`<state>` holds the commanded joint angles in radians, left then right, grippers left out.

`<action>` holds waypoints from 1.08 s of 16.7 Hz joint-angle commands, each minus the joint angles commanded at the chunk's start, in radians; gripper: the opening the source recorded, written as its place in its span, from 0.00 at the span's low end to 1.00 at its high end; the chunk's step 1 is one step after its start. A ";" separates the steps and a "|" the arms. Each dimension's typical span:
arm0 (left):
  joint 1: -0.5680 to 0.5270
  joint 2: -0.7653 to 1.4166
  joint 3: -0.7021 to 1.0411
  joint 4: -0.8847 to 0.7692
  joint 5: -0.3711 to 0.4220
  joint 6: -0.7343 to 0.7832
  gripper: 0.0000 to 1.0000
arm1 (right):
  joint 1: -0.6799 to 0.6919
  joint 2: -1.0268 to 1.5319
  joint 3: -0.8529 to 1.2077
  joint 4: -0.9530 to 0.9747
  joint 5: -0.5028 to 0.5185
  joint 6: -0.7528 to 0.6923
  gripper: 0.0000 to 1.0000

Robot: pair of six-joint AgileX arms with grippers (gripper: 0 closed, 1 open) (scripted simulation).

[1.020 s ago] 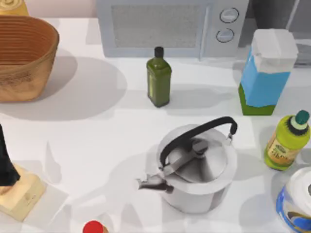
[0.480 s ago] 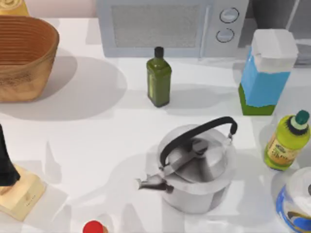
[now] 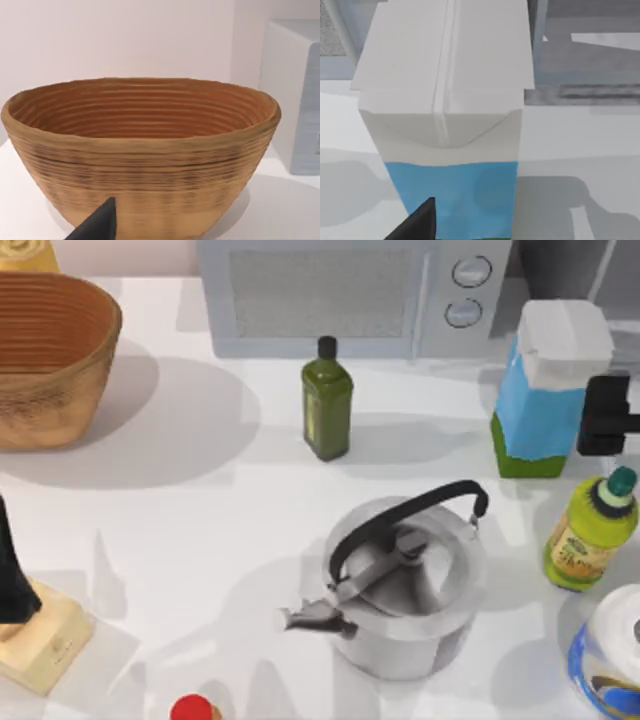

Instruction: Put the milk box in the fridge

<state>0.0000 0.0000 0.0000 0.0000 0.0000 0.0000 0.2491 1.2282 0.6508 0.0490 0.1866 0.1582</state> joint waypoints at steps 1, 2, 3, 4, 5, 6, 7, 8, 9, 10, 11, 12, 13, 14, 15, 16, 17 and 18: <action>0.000 0.000 0.000 0.000 0.000 0.000 1.00 | 0.009 0.059 0.029 0.002 0.009 0.009 1.00; 0.000 0.000 0.000 0.000 0.000 0.000 1.00 | 0.019 0.125 0.060 0.005 0.019 0.018 1.00; 0.000 0.000 0.000 0.000 0.000 0.000 1.00 | 0.030 0.196 0.094 0.008 0.029 0.028 1.00; 0.000 0.000 0.000 0.000 0.000 0.000 1.00 | 0.043 0.266 0.129 0.011 0.040 0.038 1.00; 0.000 0.000 0.000 0.000 0.000 0.000 1.00 | 0.055 0.329 0.165 0.014 0.051 0.047 1.00; 0.000 0.000 0.000 0.000 0.000 0.000 1.00 | 0.066 0.383 0.197 0.017 0.060 0.055 1.00; 0.000 0.000 0.000 0.000 0.000 0.000 1.00 | 0.075 0.428 0.224 0.019 0.068 0.063 1.00; 0.000 0.000 0.000 0.000 0.000 0.000 1.00 | 0.082 0.463 0.245 0.022 0.074 0.070 1.00; 0.000 0.000 0.000 0.000 0.000 0.000 1.00 | 0.086 0.488 0.261 0.024 0.079 0.077 1.00; 0.000 0.000 0.000 0.000 0.000 0.000 1.00 | 0.088 0.504 0.272 0.026 0.082 0.082 1.00; 0.000 0.000 0.000 0.000 0.000 0.000 1.00 | 0.088 0.512 0.278 0.028 0.083 0.086 1.00; 0.000 0.000 0.000 0.000 0.000 0.000 1.00 | 0.088 0.512 0.278 0.028 0.083 0.086 1.00; 0.000 0.000 0.000 0.000 0.000 0.000 1.00 | 0.088 0.512 0.278 0.028 0.083 0.086 1.00; 0.000 0.000 0.000 0.000 0.000 0.000 1.00 | 0.088 0.512 0.278 0.028 0.083 0.086 1.00; 0.000 0.000 0.000 0.000 0.000 0.000 1.00 | 0.088 0.512 0.278 0.028 0.083 0.086 1.00; 0.000 0.000 0.000 0.000 0.000 0.000 1.00 | 0.084 0.508 0.273 0.027 0.082 0.085 1.00; 0.000 0.000 0.000 0.000 0.000 0.000 1.00 | 0.083 0.511 0.276 0.027 0.081 0.084 1.00; 0.000 0.000 0.000 0.000 0.000 0.000 1.00 | 0.081 0.522 0.290 0.027 0.078 0.081 1.00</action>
<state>0.0000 0.0000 0.0000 0.0000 0.0000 0.0000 0.3301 1.7503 0.9407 0.0755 0.2644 0.2396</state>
